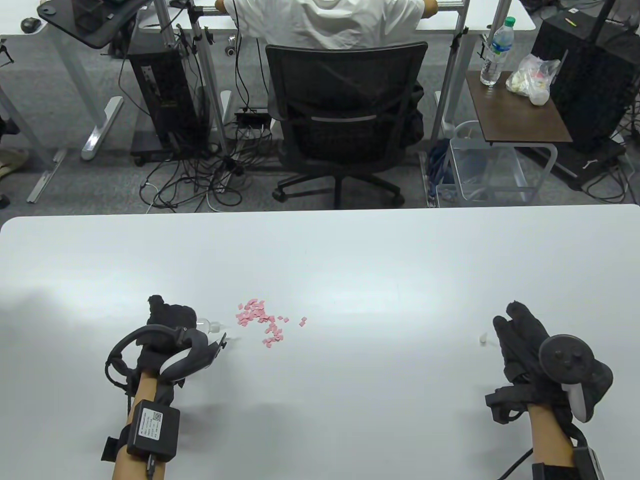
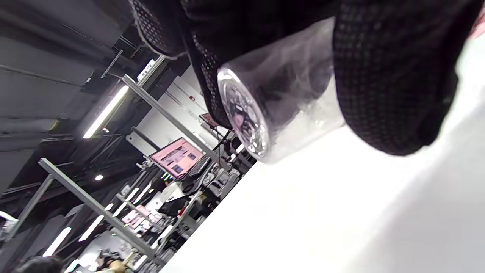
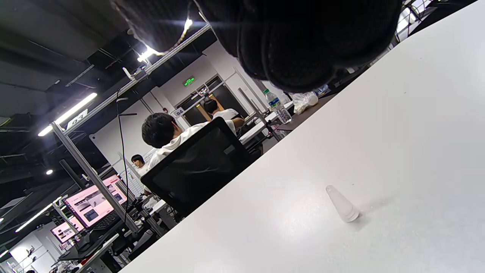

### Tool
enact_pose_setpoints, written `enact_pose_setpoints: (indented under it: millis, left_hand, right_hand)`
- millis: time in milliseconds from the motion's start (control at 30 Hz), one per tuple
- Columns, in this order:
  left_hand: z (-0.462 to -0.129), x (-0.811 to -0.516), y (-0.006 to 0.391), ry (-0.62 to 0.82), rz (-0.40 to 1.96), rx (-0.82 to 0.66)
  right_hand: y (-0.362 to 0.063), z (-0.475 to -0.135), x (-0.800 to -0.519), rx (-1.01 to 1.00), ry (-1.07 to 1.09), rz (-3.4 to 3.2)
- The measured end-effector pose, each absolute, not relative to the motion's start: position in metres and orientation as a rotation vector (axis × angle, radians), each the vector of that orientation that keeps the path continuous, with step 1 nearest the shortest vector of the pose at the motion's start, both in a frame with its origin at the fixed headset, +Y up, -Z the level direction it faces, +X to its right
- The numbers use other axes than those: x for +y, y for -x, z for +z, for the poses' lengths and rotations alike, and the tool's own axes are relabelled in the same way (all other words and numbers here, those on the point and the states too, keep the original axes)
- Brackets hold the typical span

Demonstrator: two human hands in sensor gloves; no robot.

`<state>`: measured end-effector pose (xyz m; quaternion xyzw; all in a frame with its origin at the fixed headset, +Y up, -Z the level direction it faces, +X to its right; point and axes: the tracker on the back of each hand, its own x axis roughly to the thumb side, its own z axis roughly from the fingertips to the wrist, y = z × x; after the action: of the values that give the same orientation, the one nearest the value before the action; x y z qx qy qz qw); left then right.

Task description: Squeeze empty conical bottle to blow paper scraps with air puff

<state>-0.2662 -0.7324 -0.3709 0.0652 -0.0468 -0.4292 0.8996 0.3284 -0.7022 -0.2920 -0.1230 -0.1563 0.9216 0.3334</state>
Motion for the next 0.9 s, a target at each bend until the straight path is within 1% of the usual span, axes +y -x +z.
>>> enact_pose_setpoints:
  millis: [67, 133, 167, 233, 300, 433, 467, 533, 600, 633, 700, 767, 800, 833, 867, 900]
  left_hand:
    - [-0.373, -0.734, 0.266, -0.125, -0.929, -0.066]
    - [-0.373, -0.736, 0.265, -0.118, -0.945, -0.070]
    - [-0.373, -0.734, 0.263, -0.107, -0.940, -0.074]
    - [-0.372, -0.732, 0.264, -0.139, -0.897, -0.075]
    - [-0.373, -0.730, 0.265, -0.065, -0.858, -0.058]
    - [-0.375, -0.732, 0.264, -0.111, -0.834, -0.077]
    - [-0.376, -0.733, 0.264, -0.089, -0.816, -0.086]
    - [-0.375, -0.734, 0.260, -0.100, -0.830, -0.108]
    - [-0.377, -0.736, 0.256, -0.030, -0.849, -0.057]
    - [-0.376, -0.736, 0.256, -0.027, -0.831, -0.057]
    - [-0.374, -0.735, 0.253, -0.114, -0.823, -0.092]
    - [-0.374, -0.735, 0.249, -0.084, -0.809, -0.114]
    - [-0.373, -0.735, 0.249, -0.138, -0.800, -0.129]
    - [-0.374, -0.735, 0.248, -0.120, -0.801, -0.123]
    - [-0.375, -0.734, 0.248, -0.050, -0.796, -0.085]
    - [-0.373, -0.733, 0.248, -0.033, -0.787, -0.087]
  right_hand:
    - [-0.328, -0.292, -0.702, -0.404, 0.322, 2.407]
    - [-0.329, -0.292, -0.703, -0.399, 0.328, 2.410]
    - [-0.330, -0.292, -0.703, -0.396, 0.333, 2.408]
    - [-0.331, -0.292, -0.704, -0.396, 0.340, 2.405]
    - [-0.332, -0.292, -0.704, -0.394, 0.347, 2.399]
    - [-0.333, -0.292, -0.704, -0.385, 0.350, 2.398]
    - [-0.333, -0.292, -0.704, -0.387, 0.349, 2.399]
    - [-0.332, -0.292, -0.704, -0.387, 0.347, 2.403]
    - [-0.332, -0.292, -0.703, -0.391, 0.344, 2.402]
    - [-0.332, -0.292, -0.703, -0.391, 0.343, 2.401]
    - [-0.332, -0.292, -0.703, -0.391, 0.341, 2.398]
    - [-0.333, -0.292, -0.703, -0.393, 0.341, 2.397]
    - [-0.333, -0.292, -0.703, -0.392, 0.342, 2.396]
    - [-0.333, -0.292, -0.703, -0.392, 0.342, 2.394]
    - [-0.333, -0.292, -0.703, -0.393, 0.342, 2.392]
    - [-0.333, -0.292, -0.703, -0.394, 0.342, 2.392]
